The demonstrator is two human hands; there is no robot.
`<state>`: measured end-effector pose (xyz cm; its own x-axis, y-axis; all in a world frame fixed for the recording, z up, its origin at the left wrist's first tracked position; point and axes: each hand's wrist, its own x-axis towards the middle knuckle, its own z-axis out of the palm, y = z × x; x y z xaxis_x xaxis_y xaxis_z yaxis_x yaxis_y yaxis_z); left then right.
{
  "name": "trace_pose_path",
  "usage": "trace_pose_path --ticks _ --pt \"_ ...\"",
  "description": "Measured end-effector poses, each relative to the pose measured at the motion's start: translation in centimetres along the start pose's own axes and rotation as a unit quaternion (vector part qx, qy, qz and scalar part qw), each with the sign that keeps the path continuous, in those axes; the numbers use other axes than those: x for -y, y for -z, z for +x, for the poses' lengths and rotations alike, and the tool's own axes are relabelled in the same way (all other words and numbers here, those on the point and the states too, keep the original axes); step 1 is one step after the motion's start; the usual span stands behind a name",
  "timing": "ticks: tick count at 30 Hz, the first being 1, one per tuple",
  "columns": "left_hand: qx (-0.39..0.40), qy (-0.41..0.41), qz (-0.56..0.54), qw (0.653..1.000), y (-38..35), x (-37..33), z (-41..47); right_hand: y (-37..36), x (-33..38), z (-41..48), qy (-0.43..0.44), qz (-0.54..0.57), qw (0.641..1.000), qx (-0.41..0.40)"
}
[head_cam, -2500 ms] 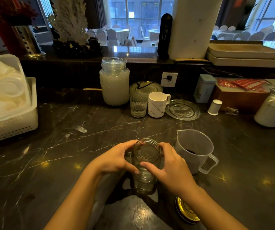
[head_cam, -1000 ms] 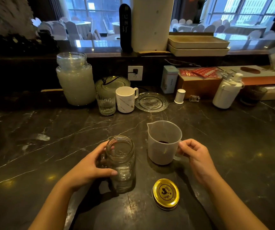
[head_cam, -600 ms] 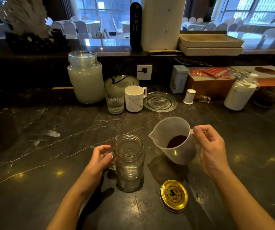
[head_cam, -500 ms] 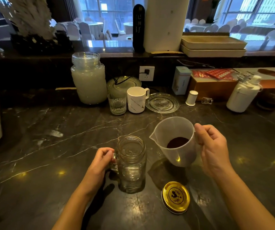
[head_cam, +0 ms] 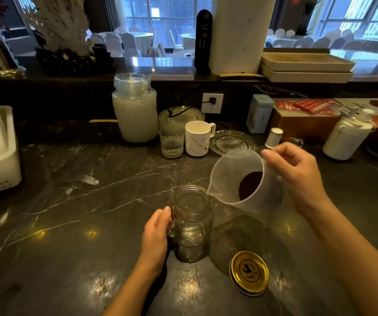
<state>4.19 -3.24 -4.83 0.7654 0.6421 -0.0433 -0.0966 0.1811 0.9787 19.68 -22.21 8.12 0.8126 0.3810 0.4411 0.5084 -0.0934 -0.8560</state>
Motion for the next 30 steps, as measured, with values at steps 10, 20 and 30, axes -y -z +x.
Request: trace_pose_path --ticks 10,20,30 --pt "-0.027 -0.023 0.032 0.999 -0.5 -0.1 0.0 -1.4 2.7 2.5 0.096 -0.088 0.987 0.096" --pt "-0.029 -0.042 0.054 0.997 -0.3 0.9 0.6 -2.8 5.2 4.2 0.138 -0.146 0.966 0.162" --pt "-0.01 -0.032 0.067 0.997 -0.1 1.2 1.1 -3.8 7.4 4.9 0.186 -0.185 0.935 0.24"
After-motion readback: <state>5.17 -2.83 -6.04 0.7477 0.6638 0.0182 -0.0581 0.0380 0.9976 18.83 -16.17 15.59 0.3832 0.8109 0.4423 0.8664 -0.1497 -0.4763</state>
